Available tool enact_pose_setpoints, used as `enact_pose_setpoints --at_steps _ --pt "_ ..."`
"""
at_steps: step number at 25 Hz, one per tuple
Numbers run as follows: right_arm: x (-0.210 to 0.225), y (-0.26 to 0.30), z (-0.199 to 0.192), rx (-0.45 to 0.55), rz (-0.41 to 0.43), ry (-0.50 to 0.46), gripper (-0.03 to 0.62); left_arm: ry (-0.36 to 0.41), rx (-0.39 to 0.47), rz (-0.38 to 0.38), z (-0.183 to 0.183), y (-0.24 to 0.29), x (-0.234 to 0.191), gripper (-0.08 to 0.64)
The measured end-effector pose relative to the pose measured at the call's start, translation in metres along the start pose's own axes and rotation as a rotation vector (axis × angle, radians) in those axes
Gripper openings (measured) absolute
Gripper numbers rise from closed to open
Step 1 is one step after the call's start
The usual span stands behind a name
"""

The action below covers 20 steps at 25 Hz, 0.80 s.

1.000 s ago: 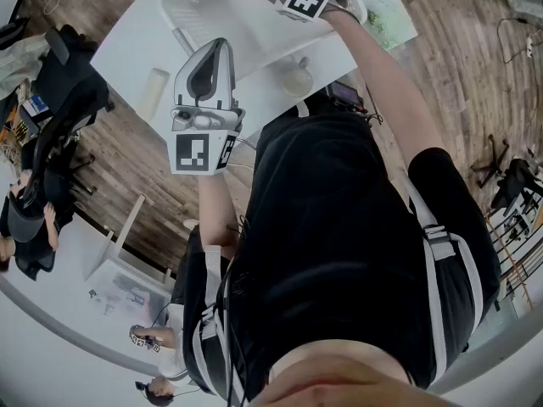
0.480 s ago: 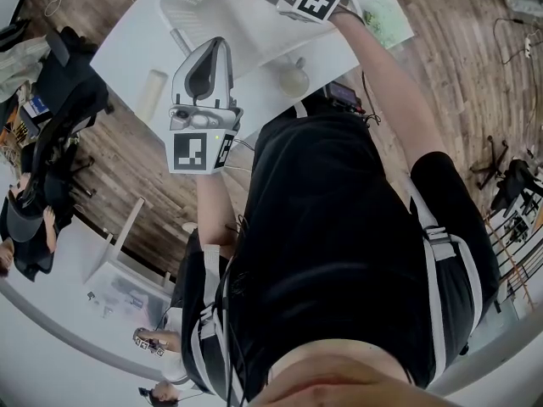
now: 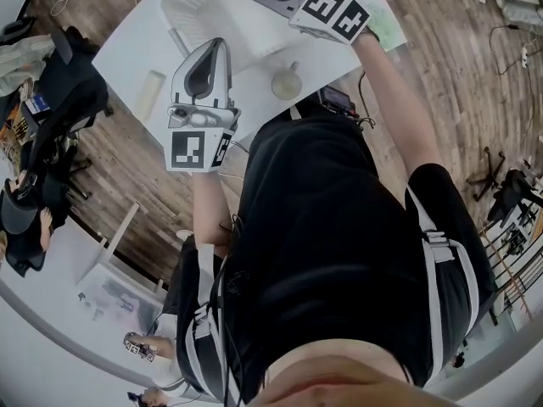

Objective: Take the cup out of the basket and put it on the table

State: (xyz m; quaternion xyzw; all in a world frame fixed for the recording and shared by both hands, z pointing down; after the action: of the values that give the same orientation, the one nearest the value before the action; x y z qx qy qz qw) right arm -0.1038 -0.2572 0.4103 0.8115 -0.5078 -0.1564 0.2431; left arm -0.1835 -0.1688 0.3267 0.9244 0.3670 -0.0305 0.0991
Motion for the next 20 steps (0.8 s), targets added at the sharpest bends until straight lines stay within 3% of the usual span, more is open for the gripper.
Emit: enact_pose_setpoints --at_steps 12,16,20 --pt "-0.050 -0.104 0.053 0.309 -0.049 -0.045 0.026 0.025 0.033 0.021 0.011 -0.008 0.033 0.017" --pt "-0.066 -0.133 0.049 0.400 -0.046 -0.037 0.026 0.028 0.035 0.031 0.009 -0.009 0.052 0.017" --pt "-0.078 -0.152 0.037 0.420 -0.030 -0.025 0.026 0.029 0.037 0.048 0.009 -0.010 0.071 0.017"
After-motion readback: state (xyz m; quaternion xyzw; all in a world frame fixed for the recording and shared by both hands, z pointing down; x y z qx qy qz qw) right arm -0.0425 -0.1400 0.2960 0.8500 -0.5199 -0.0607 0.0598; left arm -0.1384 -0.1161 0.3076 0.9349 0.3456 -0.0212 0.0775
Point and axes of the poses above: the fingertips, and each gripper's own axes: y forward along the fingers, x to its right, z out of its top, the point moved 2 cm from there along -y, backward along the fingers, and after that the axes turned 5 degrees about -x, right-handed, at the moved point
